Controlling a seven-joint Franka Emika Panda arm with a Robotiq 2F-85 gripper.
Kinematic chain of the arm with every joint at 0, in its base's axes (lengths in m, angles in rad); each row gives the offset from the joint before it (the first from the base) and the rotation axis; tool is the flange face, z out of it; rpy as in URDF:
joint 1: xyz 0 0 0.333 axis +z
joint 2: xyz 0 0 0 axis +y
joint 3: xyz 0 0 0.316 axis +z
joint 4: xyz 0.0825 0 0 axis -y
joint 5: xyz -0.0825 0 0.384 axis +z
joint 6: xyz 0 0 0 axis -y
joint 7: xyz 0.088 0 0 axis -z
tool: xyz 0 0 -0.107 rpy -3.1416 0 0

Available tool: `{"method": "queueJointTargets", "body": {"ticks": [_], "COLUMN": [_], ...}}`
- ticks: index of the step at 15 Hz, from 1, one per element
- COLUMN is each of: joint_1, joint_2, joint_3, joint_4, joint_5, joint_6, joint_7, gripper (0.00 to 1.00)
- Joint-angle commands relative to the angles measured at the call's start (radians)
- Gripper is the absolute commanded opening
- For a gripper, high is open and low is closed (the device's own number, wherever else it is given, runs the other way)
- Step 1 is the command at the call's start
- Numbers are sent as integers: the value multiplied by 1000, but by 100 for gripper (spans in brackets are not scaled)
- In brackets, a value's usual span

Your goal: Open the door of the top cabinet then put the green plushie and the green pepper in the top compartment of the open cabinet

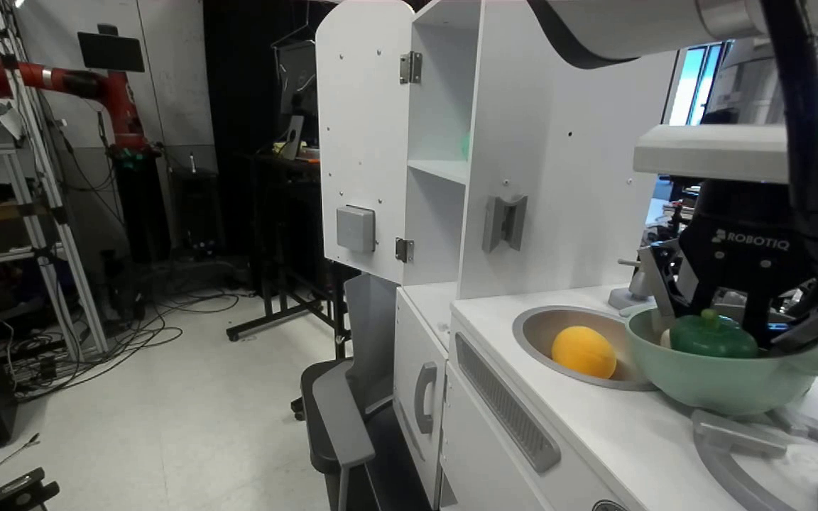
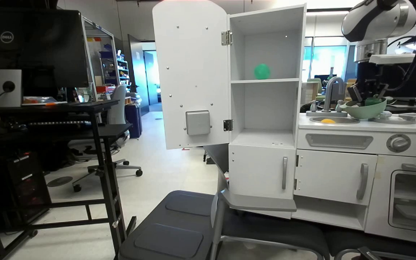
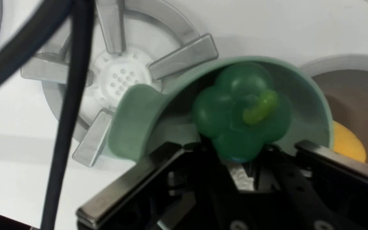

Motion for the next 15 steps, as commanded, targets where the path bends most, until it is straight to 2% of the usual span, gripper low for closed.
{"method": "queueJointTargets", "body": {"ticks": [1, 2, 6, 7, 9, 10, 12, 13, 15], "joint_1": [-20, -61, -118, -116, -163, -148, -179, -159, -176], "joint_2": [68, -15, -62, -67, -40, -69, -25, -56, -20], "joint_3": [12, 0, -25, -28, -21, -22, -15, -18, -11], "joint_4": [94, 33, 13, 27, 35, 41, 48, 46, 69], "joint_5": [19, 16, 5, 0, 13, 3, 13, 5, 13], "joint_6": [-43, -65, -86, -103, -78, -117, -75, -113, -93], "joint_7": [-9, -57, -100, -90, -124, -106, -135, -118, -139], "gripper": [6, 6, 6, 6, 6, 6, 6, 6, 6]}}
